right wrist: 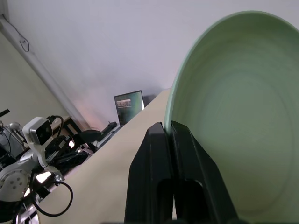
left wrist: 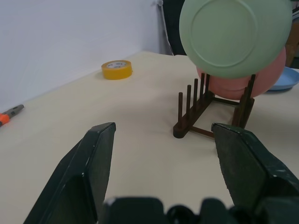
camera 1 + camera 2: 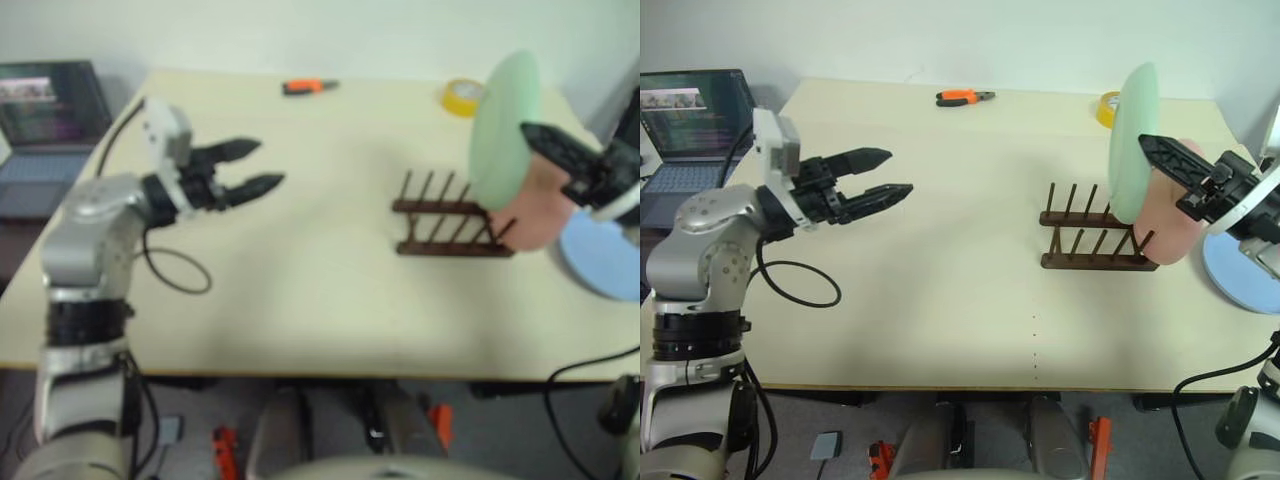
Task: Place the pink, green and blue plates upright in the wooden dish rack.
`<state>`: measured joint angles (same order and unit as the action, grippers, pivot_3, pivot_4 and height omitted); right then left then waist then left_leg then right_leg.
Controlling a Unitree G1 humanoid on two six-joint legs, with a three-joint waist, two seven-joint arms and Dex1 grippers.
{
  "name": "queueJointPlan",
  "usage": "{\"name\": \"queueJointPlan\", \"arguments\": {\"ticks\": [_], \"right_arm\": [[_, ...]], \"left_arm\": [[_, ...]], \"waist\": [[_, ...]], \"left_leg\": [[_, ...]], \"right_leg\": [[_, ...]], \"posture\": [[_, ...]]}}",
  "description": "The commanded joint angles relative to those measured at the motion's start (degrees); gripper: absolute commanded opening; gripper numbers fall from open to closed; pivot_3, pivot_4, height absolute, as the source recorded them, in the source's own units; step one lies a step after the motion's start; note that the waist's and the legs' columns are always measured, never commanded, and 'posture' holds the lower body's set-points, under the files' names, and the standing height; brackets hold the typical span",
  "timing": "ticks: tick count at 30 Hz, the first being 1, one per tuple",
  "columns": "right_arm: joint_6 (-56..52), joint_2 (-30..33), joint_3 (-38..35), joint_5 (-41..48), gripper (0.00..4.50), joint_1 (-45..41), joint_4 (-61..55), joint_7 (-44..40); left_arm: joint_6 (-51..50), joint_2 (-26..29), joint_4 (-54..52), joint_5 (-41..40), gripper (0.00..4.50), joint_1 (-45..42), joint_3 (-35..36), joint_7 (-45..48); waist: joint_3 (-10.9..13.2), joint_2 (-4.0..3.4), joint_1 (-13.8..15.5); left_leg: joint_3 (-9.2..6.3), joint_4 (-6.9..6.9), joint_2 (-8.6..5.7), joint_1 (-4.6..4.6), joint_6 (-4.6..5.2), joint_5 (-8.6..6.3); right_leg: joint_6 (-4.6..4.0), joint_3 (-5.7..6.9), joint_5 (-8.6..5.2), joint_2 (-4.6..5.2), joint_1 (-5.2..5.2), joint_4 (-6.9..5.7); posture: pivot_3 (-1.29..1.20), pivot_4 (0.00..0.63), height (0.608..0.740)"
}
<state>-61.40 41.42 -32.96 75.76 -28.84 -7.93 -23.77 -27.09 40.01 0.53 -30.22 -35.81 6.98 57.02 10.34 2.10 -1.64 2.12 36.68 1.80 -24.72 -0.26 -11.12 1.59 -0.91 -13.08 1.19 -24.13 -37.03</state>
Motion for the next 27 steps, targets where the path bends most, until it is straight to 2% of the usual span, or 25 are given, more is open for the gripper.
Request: {"name": "queueJointPlan", "arguments": {"ticks": [1,14,27], "right_arm": [[1.9,0.0,-0.5,0.9,0.0,-0.3,0.3,-1.4],[3.1,0.3,0.2,-1.1,0.0,2.7,2.4,-4.1],[3.3,1.5,-0.8,3.3,0.0,0.1,-0.1,-3.0]], "left_arm": [[0.2,0.3,-1.0,-0.4,3.59,-1.7,0.8,0.2],[-1.0,0.6,-2.3,-0.5,3.59,-1.0,0.9,-0.1],[-1.1,0.7,-2.1,-0.3,3.59,-1.1,0.8,-0.2]], "waist": [[0.0,0.0,0.0],[0.0,0.0,0.0],[0.0,0.0,0.0]], "left_leg": [[0.0,0.0,0.0,0.0,0.0,0.0],[-0.01,0.01,0.0,0.0,0.0,0.0],[-0.03,0.01,0.01,0.0,0.0,0.0]], "right_leg": [[0.0,0.0,0.0,0.0,0.0,0.0],[0.01,0.01,0.0,-0.01,0.01,0.0],[0.01,0.01,0.0,-0.02,0.0,0.0]], "posture": [[0.0,0.15,0.74],[0.0,0.15,0.74],[0.0,0.15,0.74]]}}
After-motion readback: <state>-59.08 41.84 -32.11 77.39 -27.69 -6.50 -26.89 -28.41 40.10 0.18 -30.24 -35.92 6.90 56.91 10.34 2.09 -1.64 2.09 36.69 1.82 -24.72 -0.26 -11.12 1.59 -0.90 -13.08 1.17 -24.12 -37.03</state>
